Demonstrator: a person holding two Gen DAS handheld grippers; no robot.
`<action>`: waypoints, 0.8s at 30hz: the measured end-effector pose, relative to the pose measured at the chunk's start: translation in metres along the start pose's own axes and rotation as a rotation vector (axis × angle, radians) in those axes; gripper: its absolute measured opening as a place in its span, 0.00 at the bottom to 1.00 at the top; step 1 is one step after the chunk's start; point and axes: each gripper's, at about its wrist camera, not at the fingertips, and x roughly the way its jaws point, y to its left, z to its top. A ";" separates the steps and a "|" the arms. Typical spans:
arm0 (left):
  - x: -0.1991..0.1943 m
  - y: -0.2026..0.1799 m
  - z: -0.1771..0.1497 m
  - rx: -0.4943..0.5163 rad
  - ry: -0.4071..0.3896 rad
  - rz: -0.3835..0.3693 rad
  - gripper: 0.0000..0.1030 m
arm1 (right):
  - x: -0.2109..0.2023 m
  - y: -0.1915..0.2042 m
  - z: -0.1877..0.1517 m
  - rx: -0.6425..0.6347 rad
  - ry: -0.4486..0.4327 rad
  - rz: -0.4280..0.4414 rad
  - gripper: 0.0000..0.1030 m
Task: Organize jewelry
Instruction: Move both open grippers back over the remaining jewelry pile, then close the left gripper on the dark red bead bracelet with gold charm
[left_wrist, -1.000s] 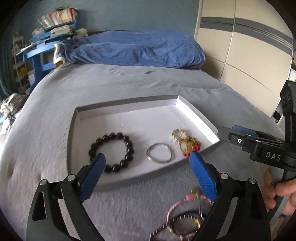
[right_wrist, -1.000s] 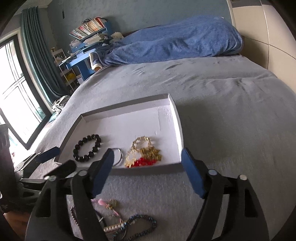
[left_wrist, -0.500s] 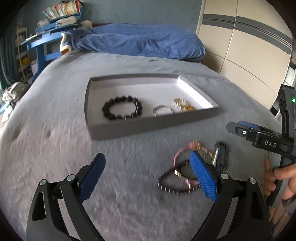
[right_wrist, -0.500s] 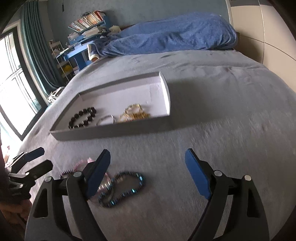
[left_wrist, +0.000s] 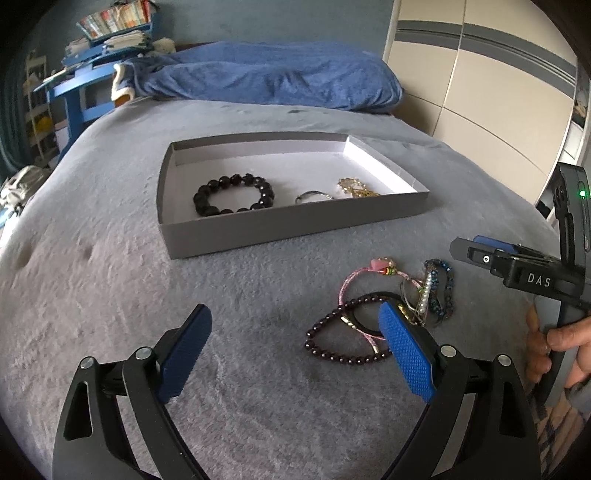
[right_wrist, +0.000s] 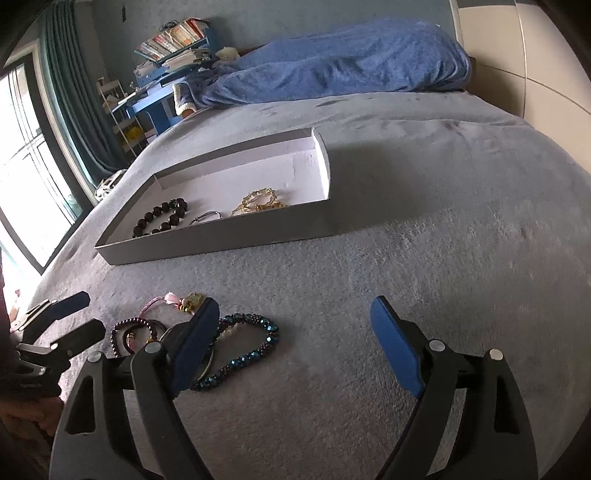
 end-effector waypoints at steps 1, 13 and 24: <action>0.000 -0.002 0.000 0.009 -0.002 -0.003 0.88 | -0.001 0.000 0.000 0.002 -0.001 0.001 0.81; 0.018 -0.013 -0.004 0.070 0.090 -0.057 0.56 | -0.005 0.011 -0.008 -0.043 0.006 0.009 0.81; 0.003 0.002 0.000 0.012 0.039 -0.067 0.06 | -0.003 0.010 -0.009 -0.039 0.012 0.014 0.81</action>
